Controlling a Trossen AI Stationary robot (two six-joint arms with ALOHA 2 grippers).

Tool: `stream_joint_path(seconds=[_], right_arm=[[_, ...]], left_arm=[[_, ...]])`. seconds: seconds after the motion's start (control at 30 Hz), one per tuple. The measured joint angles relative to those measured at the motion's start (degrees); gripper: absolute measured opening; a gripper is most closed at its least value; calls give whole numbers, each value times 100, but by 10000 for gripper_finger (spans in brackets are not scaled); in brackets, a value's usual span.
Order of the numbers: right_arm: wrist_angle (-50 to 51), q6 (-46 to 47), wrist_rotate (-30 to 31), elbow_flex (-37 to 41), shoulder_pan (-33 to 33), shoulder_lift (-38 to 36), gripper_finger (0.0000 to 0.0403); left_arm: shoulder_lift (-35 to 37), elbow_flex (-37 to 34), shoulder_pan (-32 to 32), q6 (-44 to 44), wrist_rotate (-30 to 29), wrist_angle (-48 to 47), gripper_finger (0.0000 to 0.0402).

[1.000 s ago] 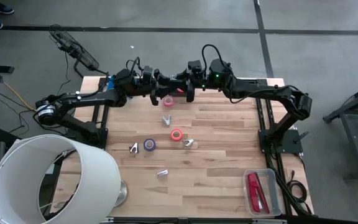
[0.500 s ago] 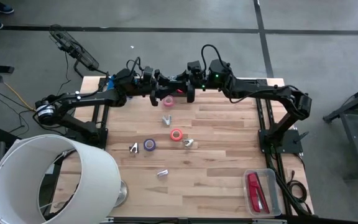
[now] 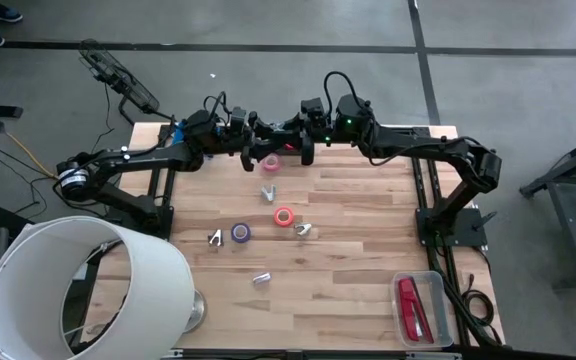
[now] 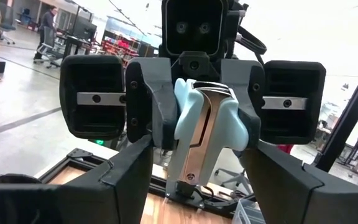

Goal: Pick and place Stapler, Stapler remover, tape
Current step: Put the right light blue staple remover into the blue bin

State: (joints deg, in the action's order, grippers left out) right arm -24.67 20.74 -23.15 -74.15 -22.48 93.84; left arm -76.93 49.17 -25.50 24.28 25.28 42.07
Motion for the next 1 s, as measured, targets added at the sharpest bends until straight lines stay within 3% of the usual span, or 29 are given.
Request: stream_joint_path(seconds=[0.33, 0.6, 0.7, 0.83, 1.0], right_arm=[[-5, -10, -49, 2, -86, 0, 91], [-26, 135, -127, 2, -186, 0, 91], [-23, 128, -76, 0, -161, 0, 91], [-13, 92, 81, 0, -82, 0, 91], [-11, 69, 95, 0, -42, 0, 91]], left_arm=[[0, 0, 0, -3, 78, -17, 240], [-9, -2, 17, 91, 72, -1, 317], [-9, -2, 17, 108, 11, 23, 328], [-11, -2, 15, 133, -126, 28, 320], [-11, -4, 13, 152, -196, 19, 281]])
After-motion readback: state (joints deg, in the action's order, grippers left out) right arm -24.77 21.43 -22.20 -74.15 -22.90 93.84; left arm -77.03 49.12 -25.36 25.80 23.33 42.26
